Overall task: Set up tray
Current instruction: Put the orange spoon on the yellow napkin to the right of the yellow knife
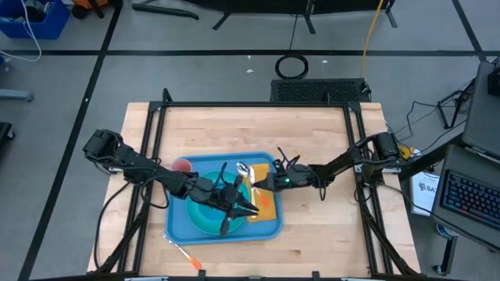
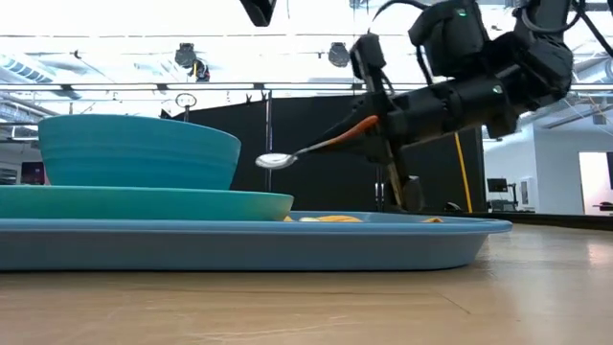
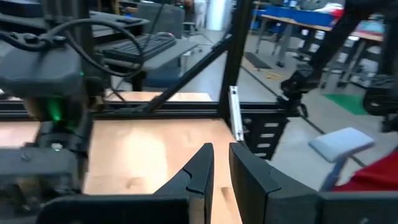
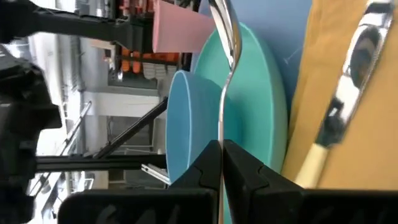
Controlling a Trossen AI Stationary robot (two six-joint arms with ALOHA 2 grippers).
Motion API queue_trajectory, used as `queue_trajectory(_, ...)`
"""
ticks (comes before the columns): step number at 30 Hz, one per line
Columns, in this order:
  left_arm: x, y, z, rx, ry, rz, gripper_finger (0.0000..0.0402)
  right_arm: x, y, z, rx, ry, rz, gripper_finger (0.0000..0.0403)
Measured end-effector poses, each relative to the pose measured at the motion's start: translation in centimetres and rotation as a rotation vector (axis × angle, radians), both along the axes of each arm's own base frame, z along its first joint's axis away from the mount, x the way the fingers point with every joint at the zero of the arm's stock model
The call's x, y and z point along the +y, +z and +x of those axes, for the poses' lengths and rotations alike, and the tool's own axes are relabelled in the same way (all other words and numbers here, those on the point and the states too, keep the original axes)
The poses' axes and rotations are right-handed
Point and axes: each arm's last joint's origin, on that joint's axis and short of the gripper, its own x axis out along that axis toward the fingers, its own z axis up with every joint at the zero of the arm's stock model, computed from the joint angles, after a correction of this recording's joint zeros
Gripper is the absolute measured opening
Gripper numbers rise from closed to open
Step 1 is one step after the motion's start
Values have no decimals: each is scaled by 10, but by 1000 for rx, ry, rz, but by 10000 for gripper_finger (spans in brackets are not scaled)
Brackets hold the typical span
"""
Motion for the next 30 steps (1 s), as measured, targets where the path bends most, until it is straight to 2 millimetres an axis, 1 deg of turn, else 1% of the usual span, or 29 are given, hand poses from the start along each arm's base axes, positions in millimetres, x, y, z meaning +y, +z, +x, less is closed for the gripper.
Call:
queue_trajectory(4, 3, 0, 1, 1, 46, 23, 53, 4, 4, 10, 43, 32, 6, 0)
queue_trajectory(7, 4, -2, 1, 10, 70, 44, 53, 13, 5, 10, 38, 26, 1, 0)
queue_trajectory(10, 4, -4, 0, 32, 86, 56, 53, 19, 2, 2, 95, 16, 18, 0)
queue_trajectory(12, 3, -5, 0, 36, 88, 59, 53, 23, -3, -5, 139, -45, 1, 0)
queue_trajectory(14, 3, -4, 0, 36, 88, 52, 53, 26, -10, -17, 187, -114, -31, 0)
queue_trajectory(15, 3, -5, 0, 38, 88, 52, 53, 29, -10, -19, 183, -139, -29, 0)
queue_trajectory(17, 3, -5, 0, 44, 88, 54, 53, 32, -8, -24, 160, -164, 4, 0)
queue_trajectory(20, 2, -5, -1, 45, 87, 50, 53, 36, -11, -27, 178, -210, -5, 0)
queue_trajectory(23, 2, -4, -1, 37, 87, 46, 53, 33, -11, -26, 174, -196, 0, 2)
queue_trajectory(27, 2, -3, 0, 28, 88, 42, 53, 32, -9, -25, 159, -185, -50, 23)
queue_trajectory(30, 3, -3, 0, 28, 90, 42, 53, 31, -11, -26, 181, -180, -71, 54)
